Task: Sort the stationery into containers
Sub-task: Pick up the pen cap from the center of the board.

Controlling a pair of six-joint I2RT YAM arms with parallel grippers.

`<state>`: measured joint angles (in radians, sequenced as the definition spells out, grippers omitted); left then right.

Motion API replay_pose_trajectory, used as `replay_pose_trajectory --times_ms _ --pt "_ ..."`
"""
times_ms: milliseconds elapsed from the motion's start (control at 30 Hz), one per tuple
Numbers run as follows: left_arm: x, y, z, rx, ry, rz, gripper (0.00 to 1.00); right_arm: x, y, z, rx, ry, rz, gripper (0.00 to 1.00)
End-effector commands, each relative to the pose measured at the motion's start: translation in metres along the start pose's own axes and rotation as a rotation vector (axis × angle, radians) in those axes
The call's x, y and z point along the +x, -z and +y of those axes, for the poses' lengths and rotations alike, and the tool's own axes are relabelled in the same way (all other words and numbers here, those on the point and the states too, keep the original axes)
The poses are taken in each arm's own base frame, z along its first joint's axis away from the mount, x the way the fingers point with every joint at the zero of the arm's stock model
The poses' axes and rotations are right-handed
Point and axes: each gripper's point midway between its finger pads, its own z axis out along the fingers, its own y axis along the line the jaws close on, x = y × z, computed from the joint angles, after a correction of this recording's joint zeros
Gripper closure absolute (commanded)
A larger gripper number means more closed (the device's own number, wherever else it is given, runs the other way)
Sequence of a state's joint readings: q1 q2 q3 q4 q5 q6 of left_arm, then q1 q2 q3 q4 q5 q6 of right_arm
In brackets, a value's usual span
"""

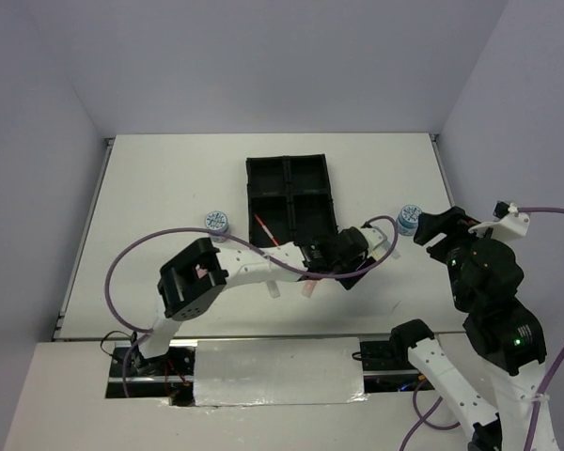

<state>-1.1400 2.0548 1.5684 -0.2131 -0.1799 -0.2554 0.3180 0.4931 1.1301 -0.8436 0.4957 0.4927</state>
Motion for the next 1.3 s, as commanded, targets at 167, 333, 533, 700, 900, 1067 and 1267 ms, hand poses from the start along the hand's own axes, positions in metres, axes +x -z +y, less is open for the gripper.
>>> replay_pose_trajectory --times_ms 167,333,533,700,900,1067,1267 --pt "-0.014 -0.035 -0.008 0.005 -0.075 0.025 0.32 -0.022 0.029 0.000 -0.078 0.034 -0.062 0.25" --pt "0.005 -0.043 -0.008 0.004 -0.080 0.097 0.37 -0.021 0.029 0.000 -0.081 0.044 -0.063 0.24" --pt "0.021 -0.042 -0.018 0.064 -0.059 0.126 0.35 -0.014 0.023 0.004 -0.099 0.051 -0.045 0.24" --pt "0.014 -0.035 -0.024 0.094 -0.028 0.084 0.33 -0.011 0.018 0.010 -0.113 0.060 -0.029 0.24" --pt "0.013 -0.040 -0.029 0.118 -0.025 0.095 0.33 -0.010 0.017 0.013 -0.126 0.068 -0.024 0.25" --pt "0.017 -0.044 -0.030 0.125 -0.024 0.107 0.33 -0.009 0.016 0.013 -0.128 0.071 -0.024 0.24" --pt "0.014 -0.047 -0.035 0.142 -0.034 0.116 0.33 -0.009 0.016 0.015 -0.137 0.070 -0.023 0.24"
